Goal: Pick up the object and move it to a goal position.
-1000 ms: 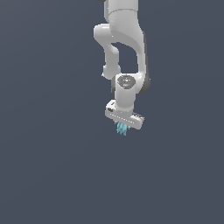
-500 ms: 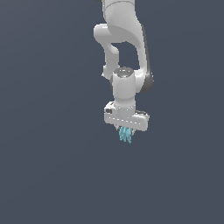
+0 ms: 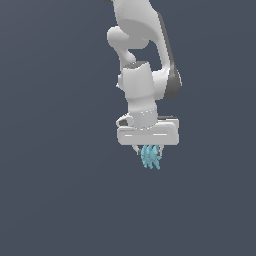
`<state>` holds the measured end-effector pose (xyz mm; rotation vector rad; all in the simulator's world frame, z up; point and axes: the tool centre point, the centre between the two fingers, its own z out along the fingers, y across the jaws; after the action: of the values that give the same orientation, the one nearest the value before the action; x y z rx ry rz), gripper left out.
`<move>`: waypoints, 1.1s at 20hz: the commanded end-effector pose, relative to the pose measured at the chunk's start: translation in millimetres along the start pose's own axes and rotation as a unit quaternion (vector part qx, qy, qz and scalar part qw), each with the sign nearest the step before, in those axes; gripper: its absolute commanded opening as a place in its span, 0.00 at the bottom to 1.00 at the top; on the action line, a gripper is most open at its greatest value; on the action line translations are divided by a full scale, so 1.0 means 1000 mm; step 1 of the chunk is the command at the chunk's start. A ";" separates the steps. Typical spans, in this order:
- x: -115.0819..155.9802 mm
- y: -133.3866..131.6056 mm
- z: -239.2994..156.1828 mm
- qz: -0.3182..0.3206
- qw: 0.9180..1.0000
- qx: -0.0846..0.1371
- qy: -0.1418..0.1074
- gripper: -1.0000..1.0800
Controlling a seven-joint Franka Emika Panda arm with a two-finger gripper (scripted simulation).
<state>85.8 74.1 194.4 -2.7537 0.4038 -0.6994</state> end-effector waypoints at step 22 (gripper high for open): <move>0.088 -0.062 -0.092 -0.070 0.979 0.134 0.134 0.00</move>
<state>125.3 84.1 321.3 -2.4750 0.1686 -1.0630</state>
